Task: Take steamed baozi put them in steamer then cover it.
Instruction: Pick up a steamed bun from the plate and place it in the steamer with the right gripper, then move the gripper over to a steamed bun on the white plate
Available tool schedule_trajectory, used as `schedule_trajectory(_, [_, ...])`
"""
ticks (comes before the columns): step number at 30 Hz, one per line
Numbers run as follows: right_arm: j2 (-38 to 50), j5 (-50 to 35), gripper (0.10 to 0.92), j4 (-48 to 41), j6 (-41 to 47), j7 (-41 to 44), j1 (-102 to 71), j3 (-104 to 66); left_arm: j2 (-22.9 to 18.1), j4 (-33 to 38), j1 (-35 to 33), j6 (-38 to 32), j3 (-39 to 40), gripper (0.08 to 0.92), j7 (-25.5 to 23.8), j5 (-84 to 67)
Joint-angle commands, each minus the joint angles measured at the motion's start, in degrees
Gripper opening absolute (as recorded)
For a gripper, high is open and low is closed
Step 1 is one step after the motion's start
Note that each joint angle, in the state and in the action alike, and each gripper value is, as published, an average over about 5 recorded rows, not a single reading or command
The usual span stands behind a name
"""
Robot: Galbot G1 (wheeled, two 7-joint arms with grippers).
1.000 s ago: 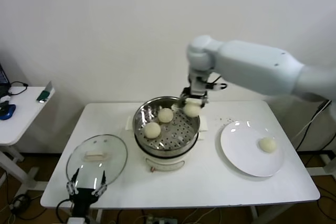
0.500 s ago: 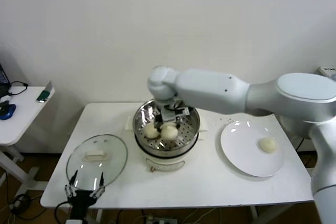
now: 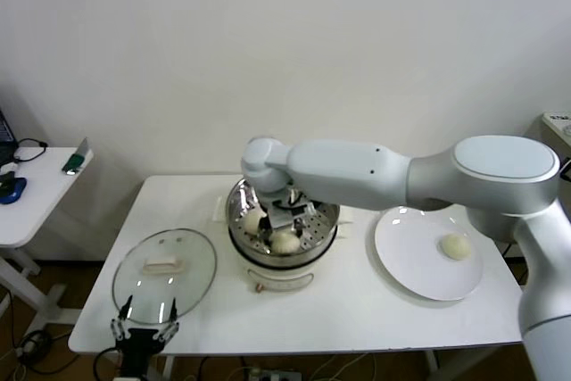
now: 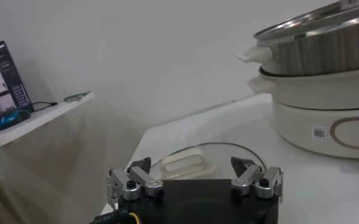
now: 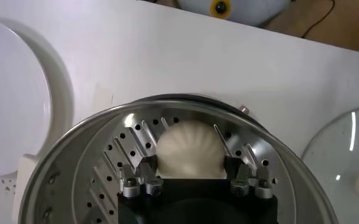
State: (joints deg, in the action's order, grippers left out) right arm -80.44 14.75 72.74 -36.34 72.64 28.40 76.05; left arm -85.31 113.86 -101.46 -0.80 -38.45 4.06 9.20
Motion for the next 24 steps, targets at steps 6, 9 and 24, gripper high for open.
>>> schedule_trajectory(6, [0.9,-0.2,0.817,0.9,1.6,0.6,-0.1,-0.1,0.0,-0.2,0.2,0.2,0.0,0.823,0.0,0.1])
schedule_trajectory(9, [1.6,0.2,0.822,0.4,1.5,0.6,0.5,-1.4,0.0,-0.4,0.4,0.1,0.0,0.823,0.1,0.2])
schedule_trajectory(24, [14.3,-11.7,0.823,-6.1,10.5,-2.6,7.1,-4.5,0.7,-0.9,-0.4,-0.5,0.0,0.823,0.1,0.4])
